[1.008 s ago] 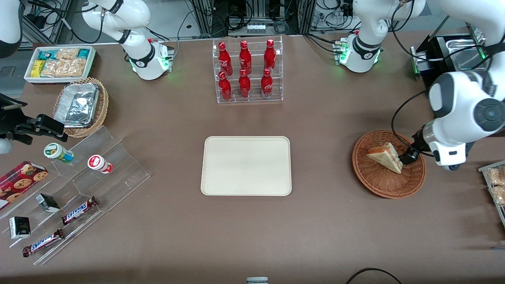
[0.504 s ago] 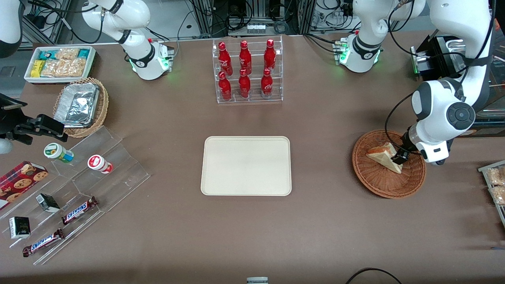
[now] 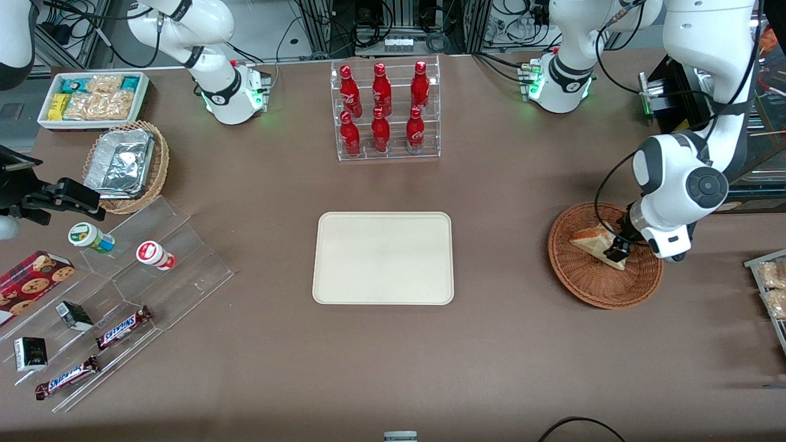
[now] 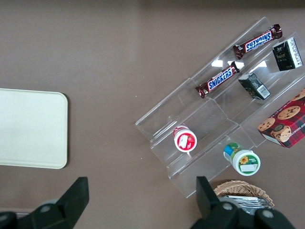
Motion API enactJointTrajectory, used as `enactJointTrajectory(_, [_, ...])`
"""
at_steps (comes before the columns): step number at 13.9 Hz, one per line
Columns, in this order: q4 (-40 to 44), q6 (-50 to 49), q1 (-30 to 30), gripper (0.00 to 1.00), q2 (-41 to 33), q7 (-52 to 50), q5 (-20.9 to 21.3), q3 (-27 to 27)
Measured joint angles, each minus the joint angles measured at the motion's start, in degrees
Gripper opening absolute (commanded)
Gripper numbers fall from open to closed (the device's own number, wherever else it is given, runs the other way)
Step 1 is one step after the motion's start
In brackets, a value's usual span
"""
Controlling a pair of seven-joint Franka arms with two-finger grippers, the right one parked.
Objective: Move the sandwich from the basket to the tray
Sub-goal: 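Lower the open left gripper and close it on the sandwich, then lift the sandwich and carry it over the cream tray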
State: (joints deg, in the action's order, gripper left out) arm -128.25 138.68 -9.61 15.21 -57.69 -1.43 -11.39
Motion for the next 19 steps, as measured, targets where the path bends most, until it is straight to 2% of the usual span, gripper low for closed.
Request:
enactJointTrajectory(1, [0.0, 0.4, -0.3, 0.92, 0.8, 0.0, 0.0, 0.2])
enactJointTrajectory(2, [0.0, 0.7, -0.5, 0.79, 1.6, 0.0, 0.0, 0.4])
enactJointTrajectory(3, [0.0, 1.0, -0.7, 0.61, 2.2, -0.1, 0.0, 0.6])
enactJointTrajectory(4, [0.0, 1.1, -0.7, 0.49, 2.5, -0.1, 0.0, 0.7])
enactJointTrajectory(6, [0.0, 1.1, -0.7, 0.27, 2.6, -0.1, 0.0, 0.7])
enactJointTrajectory(7, [0.0, 1.1, -0.7, 0.21, 2.6, -0.1, 0.0, 0.7])
enactJointTrajectory(10, [0.6, -0.5, -0.7, 0.18, 1.9, -0.1, 0.0, 0.7])
enactJointTrajectory(13, [6.2, -9.8, -1.8, 0.18, -0.3, 0.6, 0.0, 1.4])
enactJointTrajectory(16, [14.5, -18.5, -7.6, 0.15, -0.8, 3.4, 0.1, 2.1])
enactJointTrajectory(17, [16.4, -20.2, -9.7, 0.12, -0.5, 4.8, 0.1, 2.3])
enactJointTrajectory(19, [18.3, -20.6, -13.6, 0.12, 0.4, 8.5, 0.1, 2.6])
